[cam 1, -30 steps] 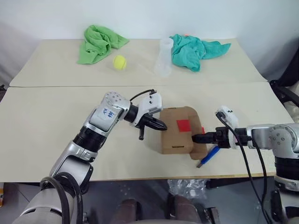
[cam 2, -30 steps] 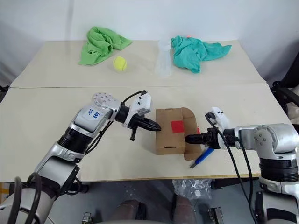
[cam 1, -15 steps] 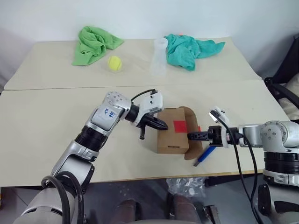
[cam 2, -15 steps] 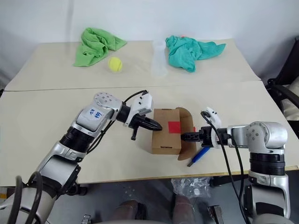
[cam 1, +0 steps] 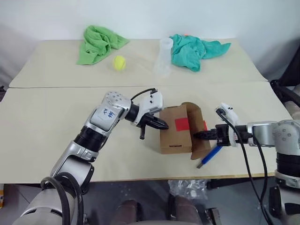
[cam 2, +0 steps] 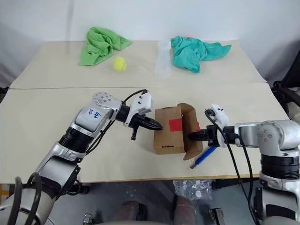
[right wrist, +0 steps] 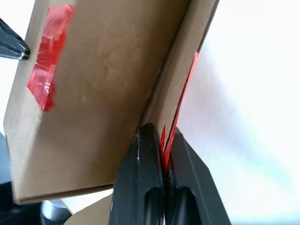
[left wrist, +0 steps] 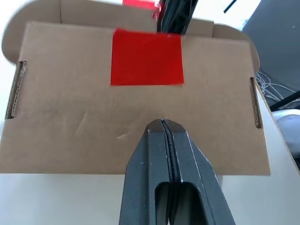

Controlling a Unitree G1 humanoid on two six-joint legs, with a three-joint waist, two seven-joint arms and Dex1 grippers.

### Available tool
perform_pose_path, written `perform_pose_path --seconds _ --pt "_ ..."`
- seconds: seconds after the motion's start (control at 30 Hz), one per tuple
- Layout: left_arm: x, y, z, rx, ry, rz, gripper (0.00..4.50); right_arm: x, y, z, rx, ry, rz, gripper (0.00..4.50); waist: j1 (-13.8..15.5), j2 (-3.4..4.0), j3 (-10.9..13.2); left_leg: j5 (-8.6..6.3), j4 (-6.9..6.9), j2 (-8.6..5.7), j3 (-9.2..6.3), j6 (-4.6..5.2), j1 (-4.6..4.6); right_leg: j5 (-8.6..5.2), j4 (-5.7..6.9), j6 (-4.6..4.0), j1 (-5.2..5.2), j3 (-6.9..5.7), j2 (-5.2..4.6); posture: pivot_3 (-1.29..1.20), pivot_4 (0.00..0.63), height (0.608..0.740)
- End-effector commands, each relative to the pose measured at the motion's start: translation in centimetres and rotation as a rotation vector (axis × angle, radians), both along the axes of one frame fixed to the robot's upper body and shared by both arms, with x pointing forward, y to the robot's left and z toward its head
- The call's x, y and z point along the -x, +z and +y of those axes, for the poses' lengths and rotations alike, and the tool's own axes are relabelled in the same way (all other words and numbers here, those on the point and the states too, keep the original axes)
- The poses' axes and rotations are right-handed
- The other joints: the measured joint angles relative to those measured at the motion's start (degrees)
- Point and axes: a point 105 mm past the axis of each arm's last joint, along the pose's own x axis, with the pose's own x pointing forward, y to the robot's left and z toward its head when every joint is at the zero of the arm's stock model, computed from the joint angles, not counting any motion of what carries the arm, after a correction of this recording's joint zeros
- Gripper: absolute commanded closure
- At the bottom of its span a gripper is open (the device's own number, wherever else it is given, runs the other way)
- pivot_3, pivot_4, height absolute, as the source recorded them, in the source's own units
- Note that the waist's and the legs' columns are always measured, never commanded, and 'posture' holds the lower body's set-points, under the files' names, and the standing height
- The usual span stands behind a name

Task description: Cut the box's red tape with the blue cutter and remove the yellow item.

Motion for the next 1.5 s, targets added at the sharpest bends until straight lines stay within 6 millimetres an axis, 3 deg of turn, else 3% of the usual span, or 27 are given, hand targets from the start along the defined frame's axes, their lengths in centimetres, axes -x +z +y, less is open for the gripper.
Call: perform_pose_path --seconds 0.03,0.37,0.67,1.07,1.23,1.33,1.5 --pt "-0.5 -1.0 0.5 -0.023 0.060 0.008 4.50 -0.2 3.0 -0.8 0.083 -0.025 -0.120 4.48 0.20 0.00 0.00 0.00 0.00 0.00 -0.01 0.00 0.00 0.00 0.00 0.00 0.00 -0.01 -0.01 0.00 0.150 0.740" --pt "-1.0 -1.3 -0.3 0.039 0.128 0.020 4.50 0.4 5.6 0.1 0.158 -0.017 -0.186 4.48 0.20 0.00 0.00 0.00 -0.04 -0.03 -0.03 0.01 -0.05 0.00 -0.08 -0.01 0.00 -0.19 -0.21 0.00 0.150 0.740" --pt "-1.3 -1.5 -0.5 0.059 0.172 0.011 4.50 0.1 7.9 0.5 0.189 -0.115 -0.209 4.48 0.23 0.00 0.02 0.01 -0.06 -0.03 -0.10 0.05 -0.13 -0.01 -0.22 -0.02 0.00 -0.31 -0.29 0.00 0.150 0.740" --pt "-1.5 -0.9 -1.2 0.105 0.180 0.007 4.50 -0.5 8.8 3.3 0.351 -0.122 -0.286 4.48 0.31 -0.01 0.02 0.00 -0.14 0.05 -0.11 0.07 -0.34 0.01 -0.53 0.02 -0.05 -0.49 -0.10 0.00 0.150 0.740" --pt "-3.3 0.4 1.1 0.110 0.247 -0.011 4.50 -0.7 9.8 3.3 0.414 -0.123 -0.316 4.48 0.14 -0.01 0.03 -0.06 -0.12 0.05 -0.11 0.17 -0.44 0.02 -0.56 0.02 -0.13 -0.51 -0.13 0.00 0.150 0.740" --pt "-4.8 2.6 2.5 0.140 0.281 -0.051 4.50 -0.7 10.5 2.9 0.458 -0.135 -0.335 4.48 0.14 -0.01 0.03 -0.05 -0.03 0.07 -0.10 0.16 -0.86 0.02 -0.44 0.03 -0.61 -0.53 -0.09 0.00 0.150 0.740" --pt "-5.0 6.3 1.7 0.234 0.240 -0.081 4.50 -0.7 11.1 2.6 0.495 -0.137 -0.347 4.48 0.44 -0.01 0.03 -0.07 0.03 0.03 -0.09 0.20 -1.29 0.03 -0.46 0.05 -0.92 -0.72 -0.06 0.00 0.150 0.740"
